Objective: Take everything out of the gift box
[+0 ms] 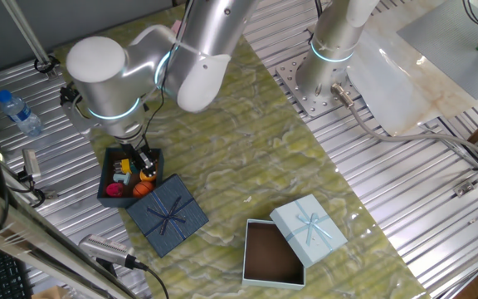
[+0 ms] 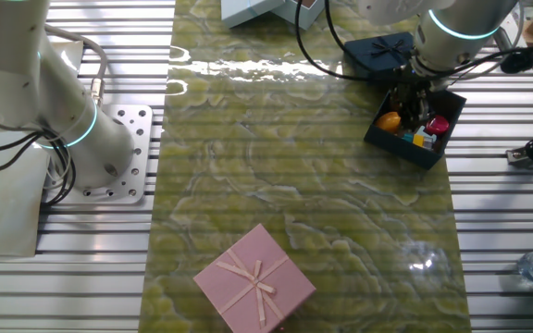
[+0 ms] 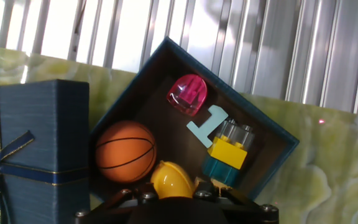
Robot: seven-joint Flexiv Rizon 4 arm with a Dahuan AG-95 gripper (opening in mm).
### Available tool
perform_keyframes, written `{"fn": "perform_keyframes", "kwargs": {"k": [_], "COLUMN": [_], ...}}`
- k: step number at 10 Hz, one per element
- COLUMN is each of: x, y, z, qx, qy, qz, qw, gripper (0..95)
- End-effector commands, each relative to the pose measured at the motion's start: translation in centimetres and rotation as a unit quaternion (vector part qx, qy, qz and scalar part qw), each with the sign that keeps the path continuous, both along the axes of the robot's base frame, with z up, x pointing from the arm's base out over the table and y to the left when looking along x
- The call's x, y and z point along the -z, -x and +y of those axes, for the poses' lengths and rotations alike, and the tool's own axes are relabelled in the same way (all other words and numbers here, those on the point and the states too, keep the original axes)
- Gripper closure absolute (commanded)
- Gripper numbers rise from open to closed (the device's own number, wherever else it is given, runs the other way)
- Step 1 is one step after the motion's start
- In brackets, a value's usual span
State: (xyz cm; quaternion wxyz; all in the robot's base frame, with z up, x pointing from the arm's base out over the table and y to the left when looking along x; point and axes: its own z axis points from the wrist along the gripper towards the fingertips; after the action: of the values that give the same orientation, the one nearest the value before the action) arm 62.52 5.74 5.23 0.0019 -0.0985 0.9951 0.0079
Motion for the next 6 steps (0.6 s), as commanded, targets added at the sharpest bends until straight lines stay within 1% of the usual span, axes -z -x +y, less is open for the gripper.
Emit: {"fn": "perform_keyframes", "kwargs": {"k": [1, 4, 6], "x": [0.38, 0.92, 1.02], "y": [-0.15, -0.16, -0.15], "z": [0.11, 0.52, 0.70], "qx": [-0.001, -0.006, -0.009], "qy": [0.000, 0.000, 0.000], "qz": [-0.002, -0.001, -0.001], "qw": [1.0000, 1.0000, 1.0000], "gripper": [57.0, 57.0, 57.0]}}
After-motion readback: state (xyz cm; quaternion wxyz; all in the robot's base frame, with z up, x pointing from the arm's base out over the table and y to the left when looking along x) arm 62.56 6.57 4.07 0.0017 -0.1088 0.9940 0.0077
